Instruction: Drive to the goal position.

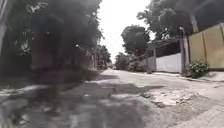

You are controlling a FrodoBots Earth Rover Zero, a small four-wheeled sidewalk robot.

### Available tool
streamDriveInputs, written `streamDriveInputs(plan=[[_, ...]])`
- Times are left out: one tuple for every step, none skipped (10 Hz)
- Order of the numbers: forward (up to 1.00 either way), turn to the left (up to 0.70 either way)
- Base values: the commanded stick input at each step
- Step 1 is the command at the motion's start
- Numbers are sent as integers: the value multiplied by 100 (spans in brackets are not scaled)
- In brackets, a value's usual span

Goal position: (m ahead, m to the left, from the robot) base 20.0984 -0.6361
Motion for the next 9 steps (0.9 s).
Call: streamDriveInputs(plan=[[100, -34], [100, -33], [100, -33], [100, -33], [100, -21], [100, -2], [100, 0], [100, 0], [100, -23]])
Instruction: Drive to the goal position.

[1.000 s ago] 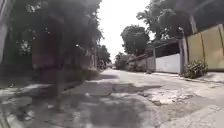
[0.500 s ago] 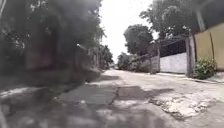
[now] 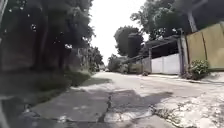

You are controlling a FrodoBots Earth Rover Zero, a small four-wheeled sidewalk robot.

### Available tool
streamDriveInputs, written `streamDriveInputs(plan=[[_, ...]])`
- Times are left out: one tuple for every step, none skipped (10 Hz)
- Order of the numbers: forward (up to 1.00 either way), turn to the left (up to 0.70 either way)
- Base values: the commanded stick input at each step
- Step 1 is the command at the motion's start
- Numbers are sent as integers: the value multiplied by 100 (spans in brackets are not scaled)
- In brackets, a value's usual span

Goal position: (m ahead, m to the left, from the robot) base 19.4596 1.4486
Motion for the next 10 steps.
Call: streamDriveInputs(plan=[[100, -21], [100, -6], [100, -12], [100, -23], [100, 0], [100, 0], [100, -12], [100, -19], [100, 0], [100, -4]])
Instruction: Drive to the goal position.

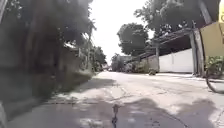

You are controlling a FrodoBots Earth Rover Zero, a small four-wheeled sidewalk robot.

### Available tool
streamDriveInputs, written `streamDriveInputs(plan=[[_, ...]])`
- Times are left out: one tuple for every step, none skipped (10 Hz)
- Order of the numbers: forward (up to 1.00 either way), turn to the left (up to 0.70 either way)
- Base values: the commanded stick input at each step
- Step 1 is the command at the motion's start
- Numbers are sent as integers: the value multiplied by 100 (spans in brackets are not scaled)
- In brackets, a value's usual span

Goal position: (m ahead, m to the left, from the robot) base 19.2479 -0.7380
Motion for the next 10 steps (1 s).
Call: streamDriveInputs(plan=[[100, -14], [100, 0], [100, 0], [100, 0], [100, 0], [100, -16], [100, -31], [100, -19], [100, -2], [100, -24]])
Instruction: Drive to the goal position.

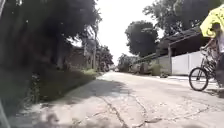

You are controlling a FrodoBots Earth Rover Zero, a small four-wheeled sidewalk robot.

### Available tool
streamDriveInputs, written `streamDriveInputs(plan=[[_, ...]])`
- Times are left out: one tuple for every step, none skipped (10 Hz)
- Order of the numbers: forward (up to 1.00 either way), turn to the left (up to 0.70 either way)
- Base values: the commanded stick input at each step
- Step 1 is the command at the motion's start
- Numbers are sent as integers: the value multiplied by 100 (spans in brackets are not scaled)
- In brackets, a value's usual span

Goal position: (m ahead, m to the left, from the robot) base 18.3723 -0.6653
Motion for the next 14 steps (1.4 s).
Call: streamDriveInputs(plan=[[100, -18], [100, -3], [100, -22], [100, -22], [100, -7], [100, -17], [100, -19], [100, -2], [100, -7], [100, -15], [100, -22], [100, -30], [100, -26], [100, -2]])
